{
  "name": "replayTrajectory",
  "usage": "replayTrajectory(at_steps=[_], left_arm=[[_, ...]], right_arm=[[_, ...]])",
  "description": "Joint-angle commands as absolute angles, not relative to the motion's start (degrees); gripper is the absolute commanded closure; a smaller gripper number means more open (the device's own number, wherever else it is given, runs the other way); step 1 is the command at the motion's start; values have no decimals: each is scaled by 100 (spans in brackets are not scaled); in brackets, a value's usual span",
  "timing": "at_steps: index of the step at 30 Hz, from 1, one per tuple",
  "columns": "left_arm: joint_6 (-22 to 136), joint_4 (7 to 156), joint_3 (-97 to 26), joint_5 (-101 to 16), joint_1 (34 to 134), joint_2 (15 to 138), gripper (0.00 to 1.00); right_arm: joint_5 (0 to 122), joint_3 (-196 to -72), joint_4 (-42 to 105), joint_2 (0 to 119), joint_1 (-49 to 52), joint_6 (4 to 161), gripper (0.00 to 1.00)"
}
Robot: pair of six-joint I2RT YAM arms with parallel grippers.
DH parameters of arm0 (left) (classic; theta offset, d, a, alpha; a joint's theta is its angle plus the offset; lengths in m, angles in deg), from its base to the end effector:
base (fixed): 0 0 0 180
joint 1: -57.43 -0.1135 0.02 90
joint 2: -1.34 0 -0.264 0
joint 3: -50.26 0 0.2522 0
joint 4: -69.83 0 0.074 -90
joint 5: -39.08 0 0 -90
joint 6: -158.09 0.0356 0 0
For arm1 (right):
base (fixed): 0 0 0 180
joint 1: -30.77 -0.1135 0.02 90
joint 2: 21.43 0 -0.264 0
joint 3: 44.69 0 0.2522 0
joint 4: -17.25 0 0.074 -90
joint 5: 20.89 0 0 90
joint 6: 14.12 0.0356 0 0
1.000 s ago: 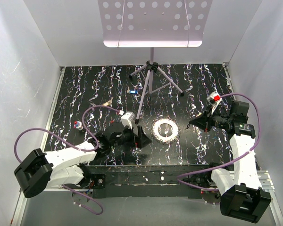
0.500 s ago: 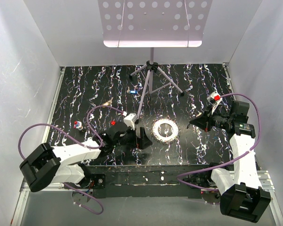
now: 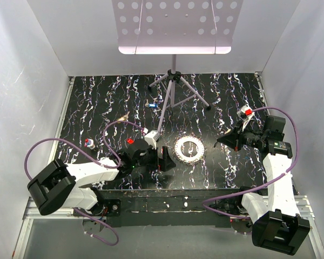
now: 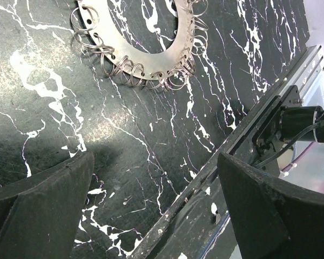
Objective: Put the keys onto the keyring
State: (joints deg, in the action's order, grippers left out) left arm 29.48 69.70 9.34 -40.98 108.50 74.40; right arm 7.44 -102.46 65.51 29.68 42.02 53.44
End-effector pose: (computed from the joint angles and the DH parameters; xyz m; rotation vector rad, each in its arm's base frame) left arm 0.1518 -0.1976 0.1741 0.3638 2.2999 -1.0523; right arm 0.1755 -0.0030 0.2879 -0.6988 1.8579 0.8457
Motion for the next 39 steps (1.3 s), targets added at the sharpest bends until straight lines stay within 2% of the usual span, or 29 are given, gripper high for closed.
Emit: replayTrajectory(at_steps=[1, 39], left_arm=[[2942, 6847, 732, -4028, 10823, 7490, 2], [2907, 6768, 530, -3931, 10823, 8141, 3]], right_arm=[[671, -10283, 6502, 2990, 4220, 5312, 99], [627, -10292, 6529, 3051, 4220, 5276, 99]])
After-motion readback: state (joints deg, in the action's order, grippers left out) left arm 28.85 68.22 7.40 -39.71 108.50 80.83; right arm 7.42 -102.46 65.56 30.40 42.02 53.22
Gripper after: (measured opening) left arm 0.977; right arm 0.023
